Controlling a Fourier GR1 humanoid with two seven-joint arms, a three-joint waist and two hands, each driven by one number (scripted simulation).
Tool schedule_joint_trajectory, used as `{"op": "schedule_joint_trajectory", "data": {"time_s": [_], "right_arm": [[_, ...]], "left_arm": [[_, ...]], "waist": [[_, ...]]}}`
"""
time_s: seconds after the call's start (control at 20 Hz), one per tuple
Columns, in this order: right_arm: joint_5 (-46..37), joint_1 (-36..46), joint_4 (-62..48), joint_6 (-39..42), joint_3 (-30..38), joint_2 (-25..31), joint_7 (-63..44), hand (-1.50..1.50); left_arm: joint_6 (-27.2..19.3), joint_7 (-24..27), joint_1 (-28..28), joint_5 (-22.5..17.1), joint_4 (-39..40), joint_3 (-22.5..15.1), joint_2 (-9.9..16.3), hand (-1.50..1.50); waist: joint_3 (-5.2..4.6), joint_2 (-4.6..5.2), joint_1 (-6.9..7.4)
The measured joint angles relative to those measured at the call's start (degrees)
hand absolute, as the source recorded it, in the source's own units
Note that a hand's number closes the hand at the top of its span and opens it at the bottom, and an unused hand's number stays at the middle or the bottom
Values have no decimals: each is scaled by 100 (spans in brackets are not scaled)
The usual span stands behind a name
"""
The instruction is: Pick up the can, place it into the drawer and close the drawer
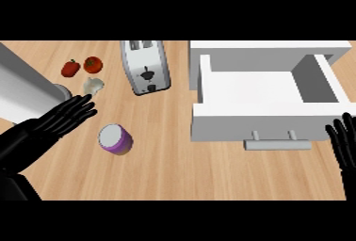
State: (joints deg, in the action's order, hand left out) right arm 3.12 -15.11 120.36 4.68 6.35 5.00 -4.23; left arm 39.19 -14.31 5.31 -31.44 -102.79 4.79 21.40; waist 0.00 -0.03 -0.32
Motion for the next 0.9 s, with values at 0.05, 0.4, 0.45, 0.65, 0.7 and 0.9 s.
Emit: {"op": "schedule_joint_trajectory", "data": {"time_s": [0.05, 0.4, 0.45, 0.65, 0.7, 0.9], "right_arm": [[-24, -11, -53, 13, 3, -31, 58, -150], [7, -8, -110, 158, 191, -37, 104, -150], [-12, -4, -105, 169, 193, -43, 111, -150], [56, 61, -308, 302, 377, 6, 256, -150], [79, 9, -194, 326, 384, -1, 185, -150], [140, 56, -226, 388, 507, 0, 162, -150]], "left_arm": [[42, 4, 23, 43, 76, 12, -33, -150], [247, 566, 70, 1003, 609, -93, -511, -150], [278, 755, 52, 1200, 751, -91, -582, -150], [363, 1162, 85, 1619, 1147, -20, -680, -150], [324, 1208, 131, 1711, 1226, -22, -727, -150], [352, 1722, 339, 2183, 1829, 23, -772, -150]], "waist": [[0, 0, 2], [-1, 2, 2], [-1, 3, 3], [-2, 4, 8], [0, 3, 6], [0, 5, 1]]}}
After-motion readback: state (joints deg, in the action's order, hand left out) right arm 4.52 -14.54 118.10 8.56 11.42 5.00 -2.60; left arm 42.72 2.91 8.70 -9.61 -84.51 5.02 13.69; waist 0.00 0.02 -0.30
